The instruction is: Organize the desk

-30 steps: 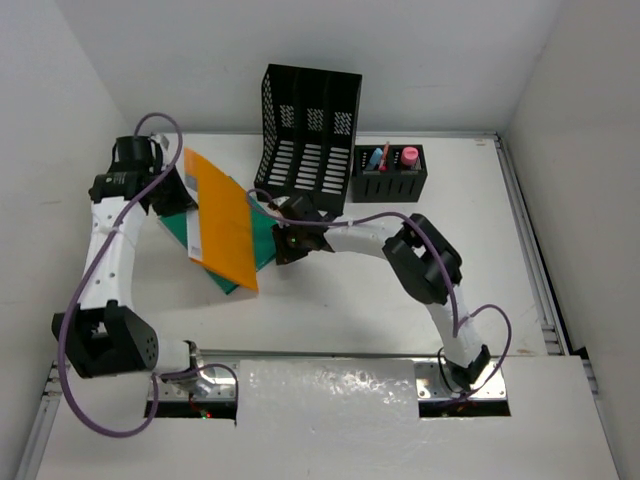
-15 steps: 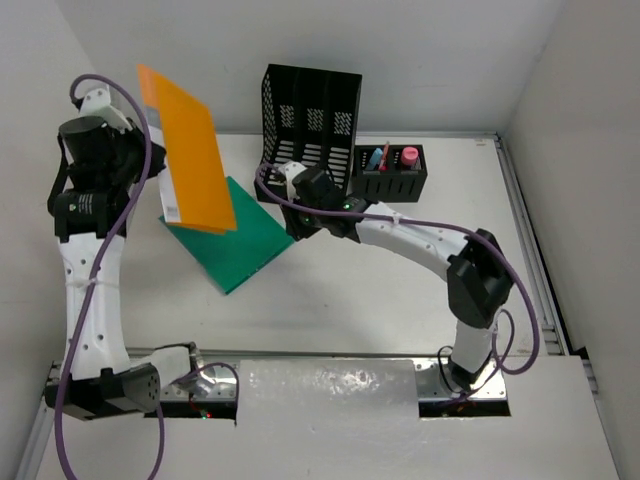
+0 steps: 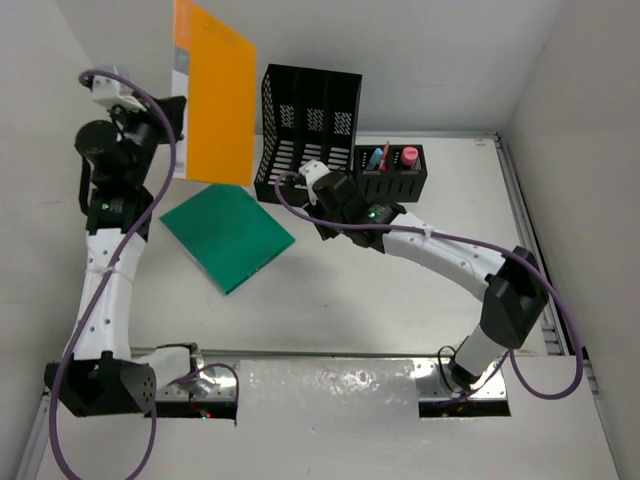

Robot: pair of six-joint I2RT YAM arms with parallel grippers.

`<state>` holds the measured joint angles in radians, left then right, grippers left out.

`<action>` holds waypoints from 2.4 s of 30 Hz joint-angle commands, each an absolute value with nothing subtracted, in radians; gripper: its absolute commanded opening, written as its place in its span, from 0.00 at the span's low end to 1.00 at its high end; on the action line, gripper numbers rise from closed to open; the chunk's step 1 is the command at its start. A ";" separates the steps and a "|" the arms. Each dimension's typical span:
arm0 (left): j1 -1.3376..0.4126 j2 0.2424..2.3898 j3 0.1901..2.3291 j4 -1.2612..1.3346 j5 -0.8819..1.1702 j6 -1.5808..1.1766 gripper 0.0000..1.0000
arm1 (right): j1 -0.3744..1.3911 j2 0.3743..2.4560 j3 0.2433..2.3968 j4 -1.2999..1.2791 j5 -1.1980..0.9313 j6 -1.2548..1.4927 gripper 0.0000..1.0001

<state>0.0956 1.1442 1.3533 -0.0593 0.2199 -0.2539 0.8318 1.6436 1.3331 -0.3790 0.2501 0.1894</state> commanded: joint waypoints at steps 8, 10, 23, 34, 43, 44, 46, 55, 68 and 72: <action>0.045 1.186 1.068 0.741 0.275 -0.350 0.00 | 0.830 1.569 1.276 -0.408 0.388 0.147 0.31; 0.032 1.201 1.086 0.765 0.258 -0.364 0.00 | 0.830 1.554 1.256 -0.410 0.413 0.146 0.31; 0.017 1.100 1.198 0.249 0.157 -0.360 0.00 | 0.830 1.566 1.232 -0.341 0.434 0.135 0.31; 0.018 0.802 1.270 -0.320 0.109 -0.457 0.00 | 0.773 1.715 1.324 -0.121 0.288 0.124 0.62; 0.018 0.667 1.210 -0.429 -0.058 -0.434 0.00 | 0.513 1.795 1.062 0.582 -0.438 0.687 0.90; 0.018 0.666 1.224 -0.437 -0.063 -0.431 0.00 | 0.500 1.824 1.048 0.745 -0.478 0.784 0.93; 0.015 0.664 1.227 -0.437 -0.069 -0.430 0.00 | 0.469 1.882 1.054 0.958 -0.608 0.932 0.99; 0.011 0.747 1.181 -0.384 -0.008 -0.469 0.00 | 0.517 2.157 1.270 1.505 -0.729 1.390 0.99; 0.011 0.810 1.137 -0.301 0.067 -0.552 0.00 | 0.594 2.207 1.388 1.502 -0.810 1.431 0.99; 0.011 0.824 1.186 -0.278 0.120 -0.591 0.00 | 0.612 2.256 1.411 1.479 -0.816 1.422 0.99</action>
